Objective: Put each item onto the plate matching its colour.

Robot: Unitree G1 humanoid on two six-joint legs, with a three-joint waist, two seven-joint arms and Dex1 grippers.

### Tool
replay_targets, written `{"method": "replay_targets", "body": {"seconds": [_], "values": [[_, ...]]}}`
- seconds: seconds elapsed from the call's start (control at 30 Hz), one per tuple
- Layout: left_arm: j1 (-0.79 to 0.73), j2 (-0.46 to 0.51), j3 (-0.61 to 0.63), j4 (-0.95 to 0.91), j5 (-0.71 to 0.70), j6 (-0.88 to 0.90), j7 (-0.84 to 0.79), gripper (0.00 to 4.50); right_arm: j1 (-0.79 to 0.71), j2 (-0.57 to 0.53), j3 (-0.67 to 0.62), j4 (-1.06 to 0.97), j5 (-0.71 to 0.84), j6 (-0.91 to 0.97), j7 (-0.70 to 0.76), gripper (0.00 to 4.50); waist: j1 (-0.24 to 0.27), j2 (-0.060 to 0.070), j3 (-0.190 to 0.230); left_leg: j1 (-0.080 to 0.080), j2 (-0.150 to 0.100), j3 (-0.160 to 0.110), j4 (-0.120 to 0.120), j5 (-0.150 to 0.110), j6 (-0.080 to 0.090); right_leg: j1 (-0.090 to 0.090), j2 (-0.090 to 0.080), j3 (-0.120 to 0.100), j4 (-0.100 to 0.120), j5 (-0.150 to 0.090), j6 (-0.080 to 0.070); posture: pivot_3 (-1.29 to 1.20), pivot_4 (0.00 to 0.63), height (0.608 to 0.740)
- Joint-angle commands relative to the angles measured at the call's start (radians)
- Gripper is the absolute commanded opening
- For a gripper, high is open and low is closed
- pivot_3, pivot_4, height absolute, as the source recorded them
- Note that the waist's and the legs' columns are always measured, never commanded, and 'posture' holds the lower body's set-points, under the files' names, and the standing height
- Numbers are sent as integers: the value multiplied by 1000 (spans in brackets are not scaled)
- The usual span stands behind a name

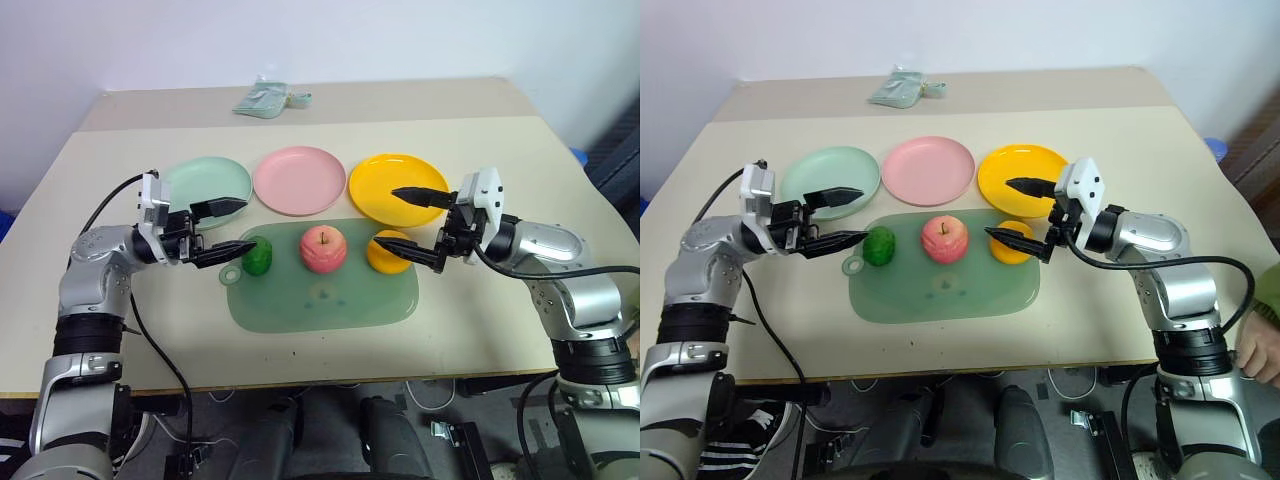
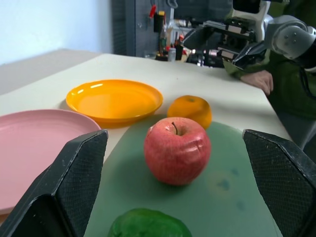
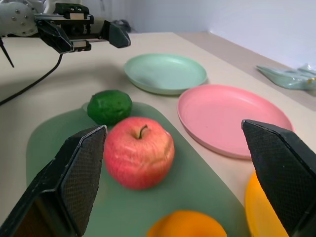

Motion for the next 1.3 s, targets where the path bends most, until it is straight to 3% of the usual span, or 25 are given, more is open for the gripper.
{"method": "replay_targets", "body": {"seconds": [0.03,0.43,0.73,1.03,1.3], "values": [[-8,0,1,-6,-1,-13,-2,4500,21,-15,-30,-70,24,7,-5,4477,4,0,0,0,0,0,0,0,0,0,0,0,0,0,0,0,150,740],[14,101,-6,19,44,-3,2,4500,13,14,19,-84,35,35,8,4477,12,0,0,0,1,2,0,0,0,-1,0,2,0,0,0,0,150,740],[-19,25,-93,115,206,-177,114,4500,21,14,30,-71,16,14,7,4477,17,0,0,0,0,2,0,0,0,-1,0,2,-1,0,0,0,150,740],[-48,-31,-134,183,243,-229,128,4500,46,-40,22,-112,42,63,43,4477,13,0,0,0,1,3,0,0,0,-1,0,2,0,1,0,0,150,740],[-108,-53,-170,353,336,-375,171,4500,59,-38,13,-129,41,55,26,4477,15,0,0,0,1,3,1,0,0,-1,0,2,0,1,0,0,150,740]]}}
